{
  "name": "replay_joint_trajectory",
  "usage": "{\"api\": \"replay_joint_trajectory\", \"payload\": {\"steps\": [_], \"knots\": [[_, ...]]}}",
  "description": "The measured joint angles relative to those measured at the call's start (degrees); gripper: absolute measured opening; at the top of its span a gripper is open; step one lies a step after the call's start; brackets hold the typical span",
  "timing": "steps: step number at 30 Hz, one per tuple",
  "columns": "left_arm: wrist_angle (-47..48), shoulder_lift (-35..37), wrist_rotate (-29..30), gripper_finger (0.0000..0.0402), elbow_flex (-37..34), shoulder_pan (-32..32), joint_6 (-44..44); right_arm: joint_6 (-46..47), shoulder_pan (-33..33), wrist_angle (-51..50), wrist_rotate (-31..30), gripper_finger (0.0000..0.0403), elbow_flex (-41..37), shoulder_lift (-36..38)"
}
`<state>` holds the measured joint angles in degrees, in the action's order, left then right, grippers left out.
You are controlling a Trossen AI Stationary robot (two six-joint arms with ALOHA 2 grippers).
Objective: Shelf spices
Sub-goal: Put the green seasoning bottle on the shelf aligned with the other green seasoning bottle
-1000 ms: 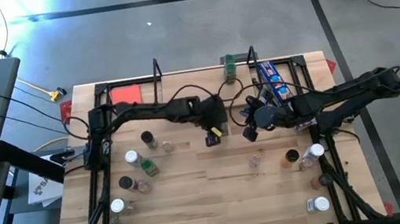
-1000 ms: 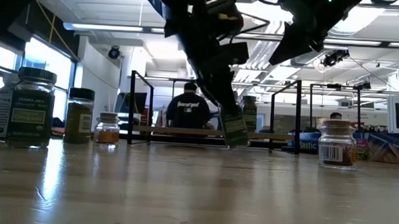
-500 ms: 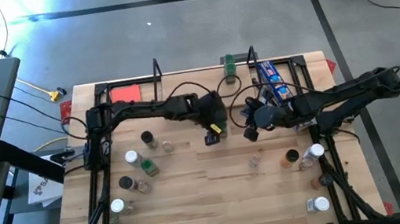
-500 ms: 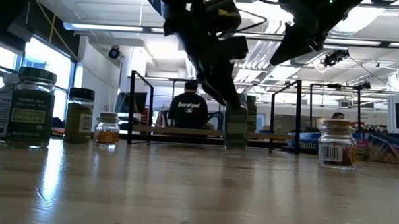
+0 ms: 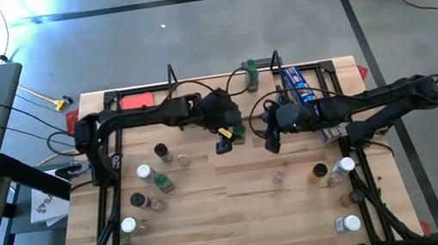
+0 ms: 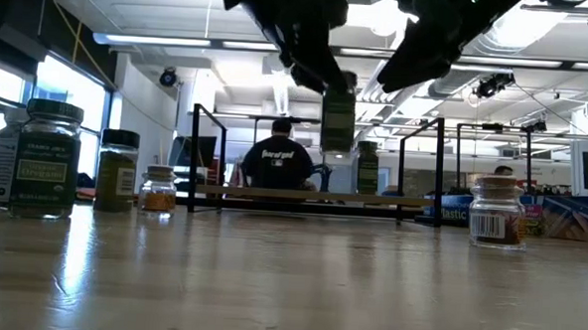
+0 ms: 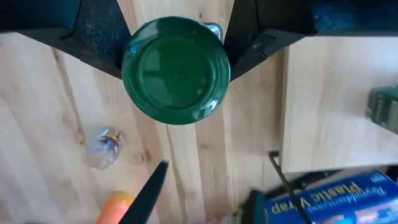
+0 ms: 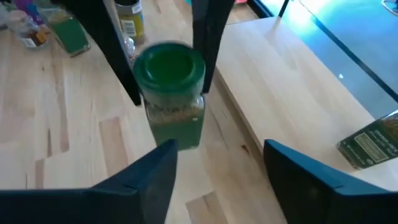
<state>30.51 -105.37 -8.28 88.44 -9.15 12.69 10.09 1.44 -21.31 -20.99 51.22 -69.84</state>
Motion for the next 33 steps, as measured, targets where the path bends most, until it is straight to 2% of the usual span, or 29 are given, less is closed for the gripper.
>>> {"api": "replay_joint_trajectory", "payload": {"steps": [7, 14, 28, 33], "knots": [[-8.82, -1.37, -0.01, 0.0206, -8.91, 1.12, -3.62, 1.42, -0.04, 0.21, 0.02, 0.0251, 0.0, 0.0], [-18.29, -1.23, 0.25, 0.0208, -15.4, 1.16, -6.66, 1.44, 0.1, 0.23, 0.45, 0.0251, 0.0, 0.0], [-21.12, -1.21, 0.3, 0.021, -17.41, 2.12, -8.98, 1.57, 0.1, 0.23, 0.79, 0.0251, 0.0, 0.0], [-21.75, -1.21, 0.34, 0.0231, -17.39, 2.12, -7.77, 1.55, 0.1, 0.23, 0.98, 0.0251, 0.0, 0.0]]}}
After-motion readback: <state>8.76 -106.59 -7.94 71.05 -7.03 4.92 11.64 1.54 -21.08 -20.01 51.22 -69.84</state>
